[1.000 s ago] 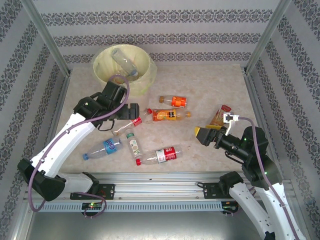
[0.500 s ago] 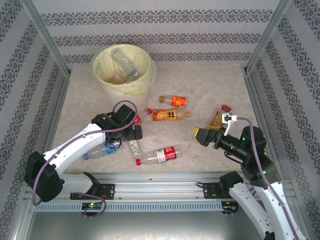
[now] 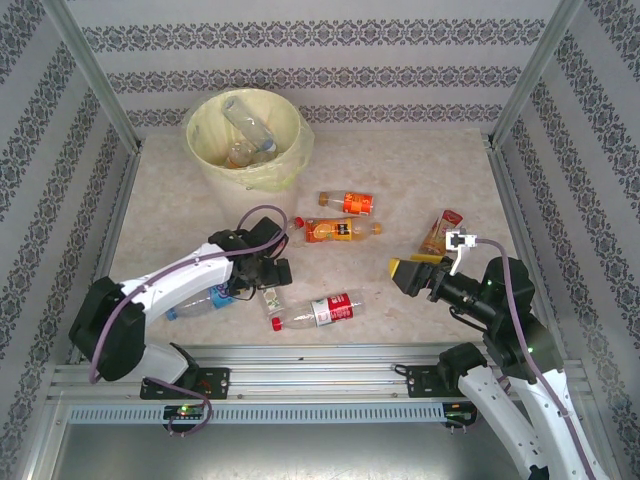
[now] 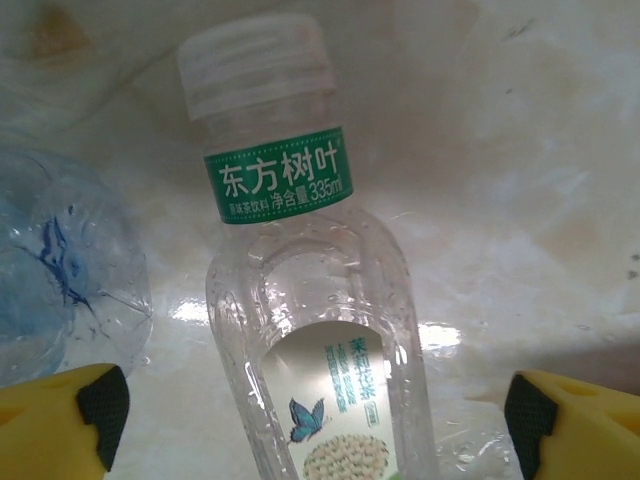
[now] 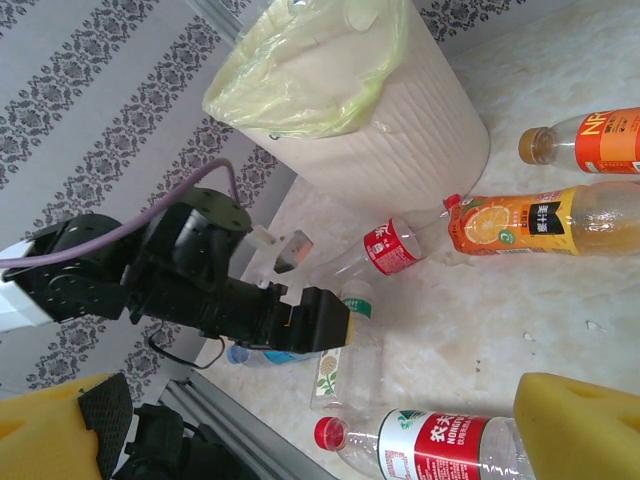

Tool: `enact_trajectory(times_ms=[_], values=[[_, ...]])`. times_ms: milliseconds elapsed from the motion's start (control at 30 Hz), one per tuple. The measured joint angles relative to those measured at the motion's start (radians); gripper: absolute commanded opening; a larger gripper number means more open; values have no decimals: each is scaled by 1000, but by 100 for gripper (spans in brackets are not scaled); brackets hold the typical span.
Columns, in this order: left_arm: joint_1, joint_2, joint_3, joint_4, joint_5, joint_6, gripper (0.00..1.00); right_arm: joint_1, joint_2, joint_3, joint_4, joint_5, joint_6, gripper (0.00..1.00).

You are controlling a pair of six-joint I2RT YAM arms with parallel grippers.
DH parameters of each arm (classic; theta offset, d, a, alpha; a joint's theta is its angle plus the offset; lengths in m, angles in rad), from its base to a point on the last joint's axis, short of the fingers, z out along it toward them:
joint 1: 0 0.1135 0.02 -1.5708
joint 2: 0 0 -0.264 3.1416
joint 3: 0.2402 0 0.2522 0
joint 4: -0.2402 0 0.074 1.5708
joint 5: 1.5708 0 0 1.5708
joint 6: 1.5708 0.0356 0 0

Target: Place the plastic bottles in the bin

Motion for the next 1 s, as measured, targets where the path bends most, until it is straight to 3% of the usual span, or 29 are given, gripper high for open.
enact_trajectory(times_ms=[200,633,1000], values=[[-16,33,-5,8,25,-25,80,0,-5,-9,-7,0,0,98],[-24,84,-5,24,46,-35,76,0,-9,-18,-10,0,0,98],[-31,98,-4,31,50,-35,63,0,-9,-19,-10,0,0,98]])
